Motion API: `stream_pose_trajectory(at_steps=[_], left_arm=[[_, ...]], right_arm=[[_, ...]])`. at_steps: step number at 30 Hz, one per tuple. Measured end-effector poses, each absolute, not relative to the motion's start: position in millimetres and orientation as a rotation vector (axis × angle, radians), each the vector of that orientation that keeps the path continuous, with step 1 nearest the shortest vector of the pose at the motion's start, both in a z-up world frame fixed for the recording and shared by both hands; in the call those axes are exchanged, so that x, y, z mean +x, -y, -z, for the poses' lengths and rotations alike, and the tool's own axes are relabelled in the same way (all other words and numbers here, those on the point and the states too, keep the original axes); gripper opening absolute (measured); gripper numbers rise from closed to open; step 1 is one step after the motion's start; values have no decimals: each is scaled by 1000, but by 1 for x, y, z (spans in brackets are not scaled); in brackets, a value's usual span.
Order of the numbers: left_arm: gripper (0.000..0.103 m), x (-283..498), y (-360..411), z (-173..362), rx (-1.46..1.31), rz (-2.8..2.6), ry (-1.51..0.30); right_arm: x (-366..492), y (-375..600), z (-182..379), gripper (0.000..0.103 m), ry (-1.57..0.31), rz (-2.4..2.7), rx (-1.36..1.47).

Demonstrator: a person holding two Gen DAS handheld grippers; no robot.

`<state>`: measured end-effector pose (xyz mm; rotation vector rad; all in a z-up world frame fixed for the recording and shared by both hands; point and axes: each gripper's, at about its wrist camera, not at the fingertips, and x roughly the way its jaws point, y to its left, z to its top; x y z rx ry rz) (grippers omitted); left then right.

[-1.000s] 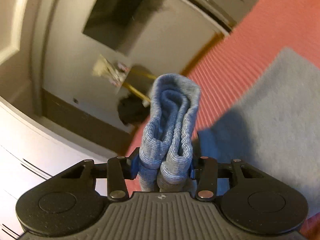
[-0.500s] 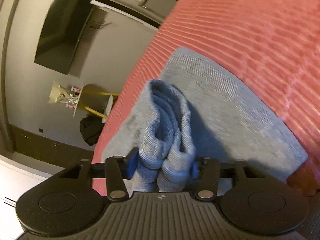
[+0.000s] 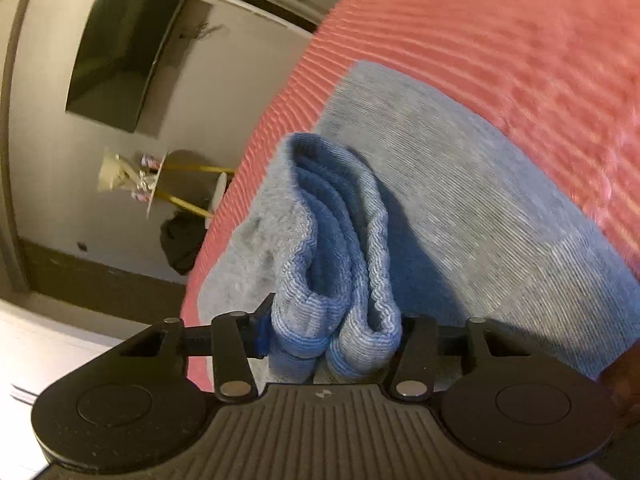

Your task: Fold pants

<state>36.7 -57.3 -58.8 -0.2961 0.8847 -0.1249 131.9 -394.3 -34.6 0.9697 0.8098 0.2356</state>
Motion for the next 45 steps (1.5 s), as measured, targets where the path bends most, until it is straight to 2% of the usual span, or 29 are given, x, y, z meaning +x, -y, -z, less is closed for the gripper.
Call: stream_pose_trajectory(at_steps=[6, 10, 18, 28, 30, 33, 37, 45], left_arm=[[61, 37, 48, 59, -364, 104, -855], [59, 36, 42, 60, -396, 88, -848], [54, 29, 36, 55, -401, 88, -819], [54, 24, 30, 48, -401, 102, -799], [55, 24, 29, 47, -404, 99, -808], [56, 23, 26, 45, -419, 106, -815], [66, 17, 27, 38, -439, 133, -784], [73, 26, 23, 31, -476, 104, -808]], right_arm=[[126, 395, -23, 44, -662, -324, 975], [122, 410, -45, 44, -589, -332, 972], [118, 427, -30, 44, -618, -258, 974], [108, 441, -12, 44, -635, -207, 940], [106, 442, -7, 45, -642, -193, 920], [109, 445, 5, 58, -697, -154, 910], [105, 459, 23, 69, -746, -89, 948], [99, 463, 45, 70, -810, -170, 988]])
